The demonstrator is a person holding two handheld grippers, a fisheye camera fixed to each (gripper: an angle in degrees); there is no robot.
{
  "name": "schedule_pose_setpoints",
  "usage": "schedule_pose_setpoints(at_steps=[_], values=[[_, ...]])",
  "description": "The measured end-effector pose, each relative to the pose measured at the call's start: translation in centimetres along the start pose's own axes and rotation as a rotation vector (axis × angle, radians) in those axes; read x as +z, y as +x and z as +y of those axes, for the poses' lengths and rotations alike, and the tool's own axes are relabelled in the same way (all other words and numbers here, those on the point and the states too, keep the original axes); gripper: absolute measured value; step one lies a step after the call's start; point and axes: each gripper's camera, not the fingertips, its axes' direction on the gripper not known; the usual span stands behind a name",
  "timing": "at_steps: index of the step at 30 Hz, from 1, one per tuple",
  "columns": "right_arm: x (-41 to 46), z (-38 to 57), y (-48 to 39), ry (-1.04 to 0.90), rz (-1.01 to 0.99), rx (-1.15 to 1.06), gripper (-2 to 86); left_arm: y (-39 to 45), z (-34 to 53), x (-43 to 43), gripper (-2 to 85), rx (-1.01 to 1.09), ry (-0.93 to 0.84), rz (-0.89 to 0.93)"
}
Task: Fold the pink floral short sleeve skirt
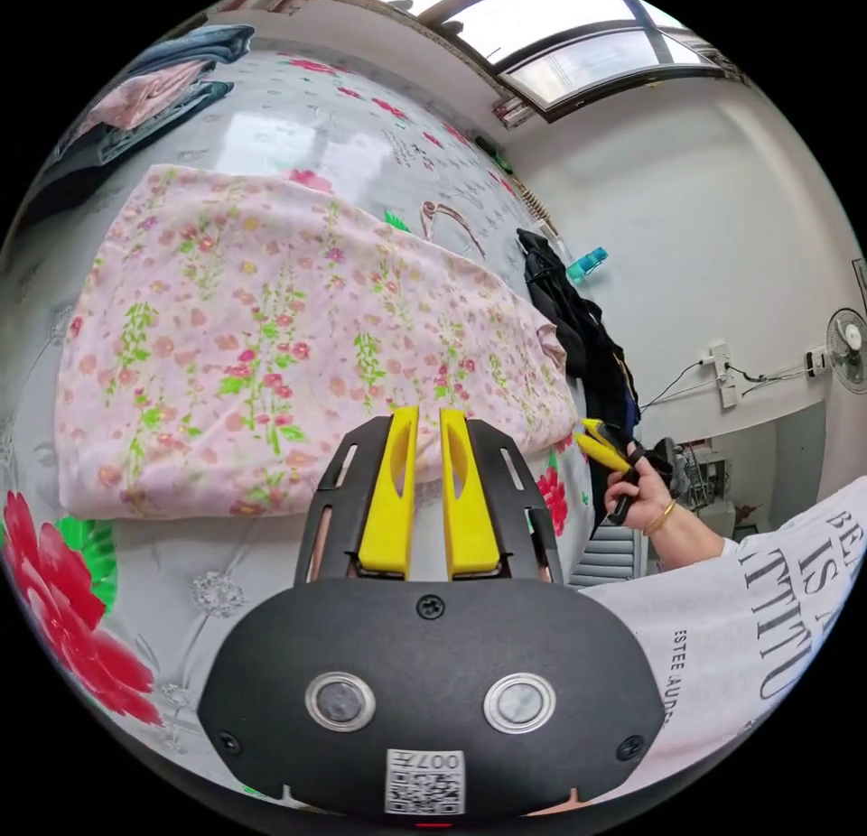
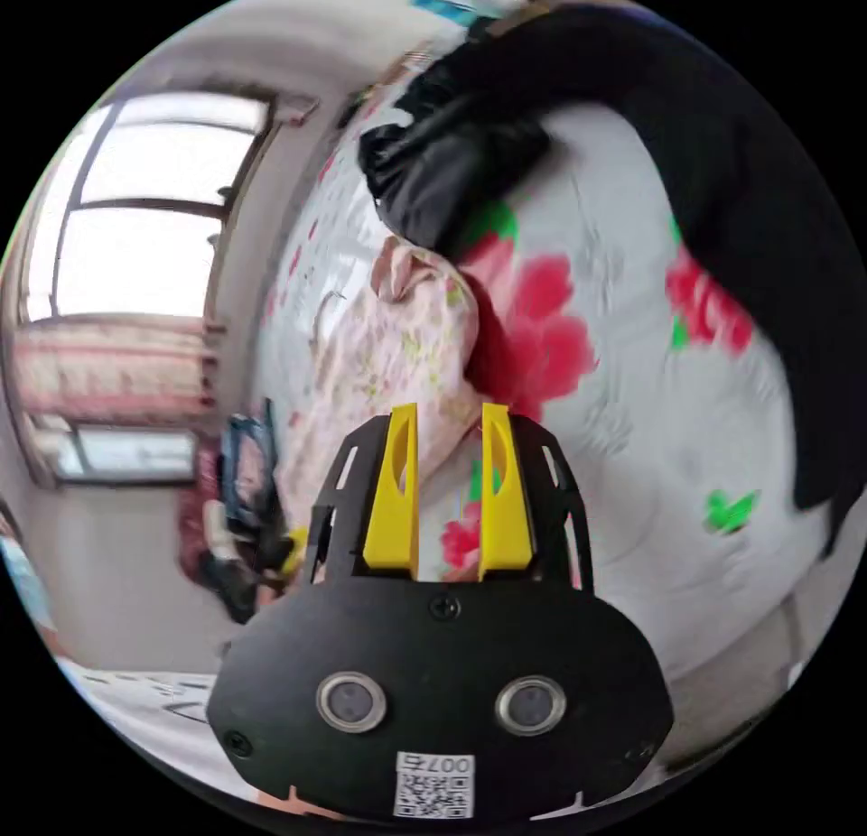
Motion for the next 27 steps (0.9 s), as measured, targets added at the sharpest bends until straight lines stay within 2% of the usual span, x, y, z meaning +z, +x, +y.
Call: schedule_pose_setpoints(at_steps=[2, 5, 8, 15, 17, 21, 25, 27], values=[[0.4, -2.7, -4.9, 0.012, 0.176, -0.267, 10.7, -0.8, 0.3, -0.1, 3.5, -0.012, -0.003, -0.019], [4.3, -6.4, -10.8, -0.06, 0.284, -0.542, 10.4, -2.1, 0.4, 0.0, 2.7, -0.044, -0.011, -0.038], [9.4, -9.2, -14.7, -0.115, 0.372, -0.674, 9.1, -2.7, 0.2, 0.1, 1.8, -0.074, 0.01, -0.061], [15.1, -14.0, -15.0, -0.223, 0.418, -0.617, 3.1, -4.0, 0.0, 1.9, -0.3, -0.147, 0.001, -0.08], [13.7, -15.4, -14.6, -0.183, 0.453, -0.611, 1.0, -4.5, 0.0, 2.6, -0.7, -0.159, -0.02, -0.091], [9.5, -18.7, -13.8, -0.124, 0.374, -0.596, 0.9, -4.6, -0.3, 3.6, -0.9, -0.132, -0.041, -0.119], [4.5, -21.3, -10.4, -0.023, 0.377, -0.444, 3.8, -4.1, -0.7, 3.7, -0.9, -0.115, -0.041, -0.135], [2.3, -20.0, -8.2, 0.021, 0.272, -0.385, 5.1, -3.4, -0.7, 3.3, -0.9, -0.09, -0.024, -0.142]])
